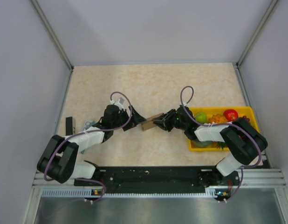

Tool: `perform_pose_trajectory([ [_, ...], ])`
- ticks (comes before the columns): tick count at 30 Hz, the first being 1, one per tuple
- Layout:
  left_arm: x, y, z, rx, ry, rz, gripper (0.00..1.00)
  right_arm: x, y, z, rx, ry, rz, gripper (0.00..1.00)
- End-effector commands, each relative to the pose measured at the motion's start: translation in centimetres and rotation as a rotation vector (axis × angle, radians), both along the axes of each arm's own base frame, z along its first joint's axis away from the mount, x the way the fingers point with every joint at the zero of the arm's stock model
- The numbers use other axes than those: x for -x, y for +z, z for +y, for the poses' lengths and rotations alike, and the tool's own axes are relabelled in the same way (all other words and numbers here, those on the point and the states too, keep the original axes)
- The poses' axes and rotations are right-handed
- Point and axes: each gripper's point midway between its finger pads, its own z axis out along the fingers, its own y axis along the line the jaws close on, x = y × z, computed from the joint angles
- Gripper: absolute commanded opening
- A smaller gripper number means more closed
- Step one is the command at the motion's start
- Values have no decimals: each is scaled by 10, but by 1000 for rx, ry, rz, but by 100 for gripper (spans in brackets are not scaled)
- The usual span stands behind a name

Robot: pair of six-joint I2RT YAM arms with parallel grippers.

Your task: Fold the paper box

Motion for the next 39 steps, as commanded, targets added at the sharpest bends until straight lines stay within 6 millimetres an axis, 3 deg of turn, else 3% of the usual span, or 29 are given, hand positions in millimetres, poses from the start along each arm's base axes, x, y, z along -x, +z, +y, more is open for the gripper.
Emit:
perform_pose_trajectory([
  [1,-10,3,-4,17,4,-6,91,12,-39,-13,125,6,85,25],
  [5,-6,-12,-2,0,0,5,86,11,-38,-14,125,6,82,26],
  [11,10,-35,2,13,-11,27,68,8,-31,-14,106,17,45,31],
  [15,17,-46,4,14,-13,45,65,-6,-11,-29,88,12,-42,60],
  [18,19,-50,5,8,-12,53,65,-9,-1,-46,125,12,-75,77],
  [20,19,-50,5,5,-13,53,65,-16,3,-58,133,11,-96,81],
  [25,17,-47,6,-1,-10,45,64,-21,14,-53,90,112,-149,82],
  [29,16,-44,5,-1,-14,37,64,-19,10,-49,69,134,-133,80],
  [35,16,-43,7,-9,-10,34,64,-21,5,-46,32,115,-109,67],
  [39,15,-42,7,-18,-11,31,64,-24,-1,-44,-2,102,-96,51],
])
